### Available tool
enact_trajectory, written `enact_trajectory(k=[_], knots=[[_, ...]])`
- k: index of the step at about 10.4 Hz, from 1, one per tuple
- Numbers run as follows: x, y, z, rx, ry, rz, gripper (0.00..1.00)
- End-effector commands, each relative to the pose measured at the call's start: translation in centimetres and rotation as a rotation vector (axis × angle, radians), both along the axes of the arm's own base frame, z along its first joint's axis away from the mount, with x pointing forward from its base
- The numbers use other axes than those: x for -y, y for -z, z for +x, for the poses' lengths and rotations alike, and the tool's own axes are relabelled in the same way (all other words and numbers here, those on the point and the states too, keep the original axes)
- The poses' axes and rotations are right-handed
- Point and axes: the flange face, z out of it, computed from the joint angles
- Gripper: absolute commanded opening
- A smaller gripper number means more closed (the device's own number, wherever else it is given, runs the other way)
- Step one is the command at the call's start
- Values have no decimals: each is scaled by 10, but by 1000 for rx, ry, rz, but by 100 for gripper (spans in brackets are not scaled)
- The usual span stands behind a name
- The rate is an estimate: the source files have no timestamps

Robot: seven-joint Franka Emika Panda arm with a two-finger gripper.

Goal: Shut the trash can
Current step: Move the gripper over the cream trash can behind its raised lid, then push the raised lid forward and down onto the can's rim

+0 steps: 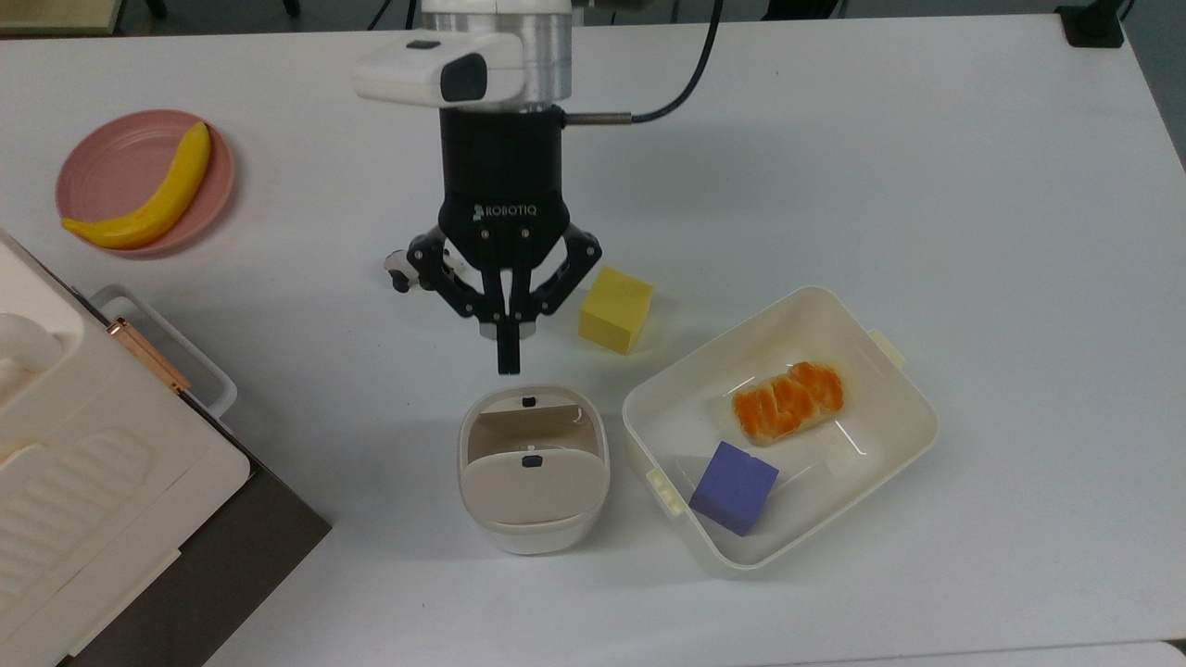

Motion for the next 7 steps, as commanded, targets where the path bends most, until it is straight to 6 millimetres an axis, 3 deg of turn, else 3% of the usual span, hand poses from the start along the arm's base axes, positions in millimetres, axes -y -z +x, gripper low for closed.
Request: enact_trajectory(k=[1, 4, 7], knots=[[-1, 27, 21, 128, -10, 2, 0], [2, 62, 33, 187, -14, 3, 0], [3, 67, 34, 178, -13, -3, 0]])
